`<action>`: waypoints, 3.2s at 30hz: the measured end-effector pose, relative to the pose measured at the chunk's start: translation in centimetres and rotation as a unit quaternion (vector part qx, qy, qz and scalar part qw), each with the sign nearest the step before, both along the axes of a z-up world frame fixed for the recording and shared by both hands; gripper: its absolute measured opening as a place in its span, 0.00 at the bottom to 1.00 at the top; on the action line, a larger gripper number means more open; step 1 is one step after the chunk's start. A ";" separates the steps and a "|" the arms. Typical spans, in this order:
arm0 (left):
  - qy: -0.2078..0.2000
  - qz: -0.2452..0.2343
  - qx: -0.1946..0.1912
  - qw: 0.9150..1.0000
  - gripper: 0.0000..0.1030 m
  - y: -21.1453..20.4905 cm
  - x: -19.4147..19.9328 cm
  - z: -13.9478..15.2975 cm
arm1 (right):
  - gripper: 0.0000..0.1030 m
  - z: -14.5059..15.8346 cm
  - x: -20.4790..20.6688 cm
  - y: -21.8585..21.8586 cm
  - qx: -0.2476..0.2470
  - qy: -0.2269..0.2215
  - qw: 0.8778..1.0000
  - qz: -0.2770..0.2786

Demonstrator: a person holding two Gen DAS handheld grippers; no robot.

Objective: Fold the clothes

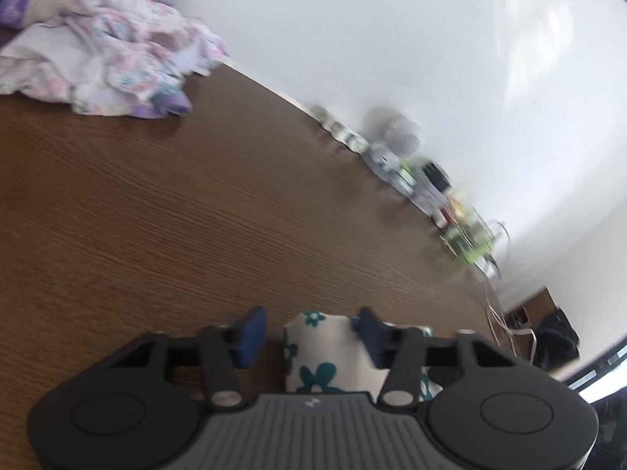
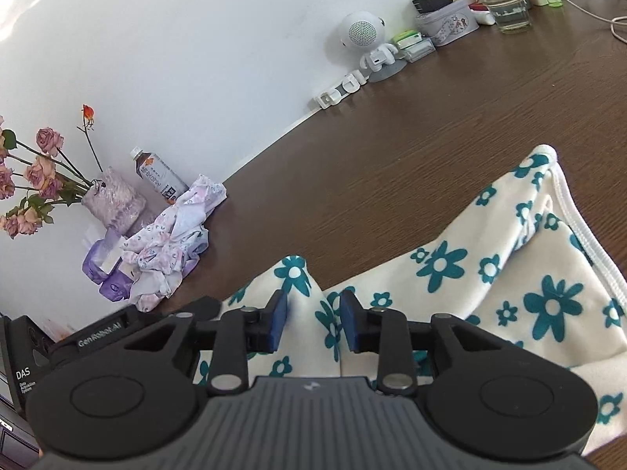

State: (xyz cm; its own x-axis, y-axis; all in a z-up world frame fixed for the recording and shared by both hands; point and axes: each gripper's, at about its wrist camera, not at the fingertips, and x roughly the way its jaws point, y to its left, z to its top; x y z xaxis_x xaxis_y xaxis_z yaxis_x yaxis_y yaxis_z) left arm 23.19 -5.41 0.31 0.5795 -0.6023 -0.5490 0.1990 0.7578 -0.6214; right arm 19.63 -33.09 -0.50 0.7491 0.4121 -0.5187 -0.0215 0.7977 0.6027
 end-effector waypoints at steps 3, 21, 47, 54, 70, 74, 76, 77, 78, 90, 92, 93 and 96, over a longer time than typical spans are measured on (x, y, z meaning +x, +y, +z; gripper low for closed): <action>-0.017 -0.016 0.014 1.000 0.21 -0.4 0.0 0.3 | 0.19 0.0 0.2 0.1 0.002 -0.005 1.000 -0.002; -0.029 -0.031 0.014 0.999 0.37 -1.0 -0.5 0.6 | 0.20 -1.4 3.8 -0.7 0.045 0.029 0.998 -0.035; -0.024 -0.031 -0.005 0.999 0.38 -0.6 -0.7 0.4 | 0.06 -2.2 3.6 -1.5 0.081 0.030 0.996 -0.025; -0.002 -0.029 -0.019 0.999 0.45 1.3 -2.4 1.0 | 0.35 -0.2 0.2 -2.1 0.052 -0.003 0.999 -0.009; 0.050 -0.055 -0.048 0.996 0.22 1.3 -5.0 -0.8 | 0.35 1.3 -7.6 -2.8 -0.029 -0.034 0.999 0.012; 0.022 -0.063 -0.017 0.998 0.17 0.7 -5.4 0.6 | 0.35 1.6 -8.4 -5.1 -0.064 -0.035 0.997 -0.035; 0.001 -0.062 0.008 0.998 0.17 0.2 -5.5 1.7 | 0.35 1.5 -8.9 -5.8 -0.093 -0.032 0.993 -0.058; -0.011 -0.061 0.022 0.998 0.17 0.0 -5.5 2.3 | 0.35 1.5 -9.1 -6.2 -0.108 -0.030 0.991 -0.069; -0.023 -0.060 0.036 0.997 0.17 -0.3 -5.6 3.0 | 0.35 1.4 -9.4 -6.5 -0.128 -0.029 0.988 -0.080; -0.160 -0.080 0.176 0.968 0.15 -7.3 -6.8 9.4 | 0.35 -0.6 -10.6 -8.6 -0.113 0.002 0.991 -0.068; -0.181 -0.091 0.193 0.960 0.15 -8.9 -7.4 9.9 | 0.35 -0.8 -10.7 -8.7 -0.101 0.000 0.993 -0.061; -0.191 -0.097 0.200 0.956 0.15 -9.8 -7.7 10.2 | 0.35 -0.8 -10.7 -8.7 -0.097 -0.001 0.994 -0.059; -0.223 -0.123 0.221 0.941 0.15 -12.4 -9.1 10.3 | 0.35 -0.9 -11.0 -9.2 -0.082 -0.004 0.995 -0.058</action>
State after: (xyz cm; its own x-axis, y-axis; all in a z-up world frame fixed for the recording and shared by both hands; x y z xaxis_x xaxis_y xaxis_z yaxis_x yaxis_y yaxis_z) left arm 14.11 -17.84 10.63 0.6844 -0.5181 -0.5130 0.5689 0.8195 -0.0687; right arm 8.62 -42.28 -1.39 0.7910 0.2339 -0.5653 0.0711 0.8825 0.4648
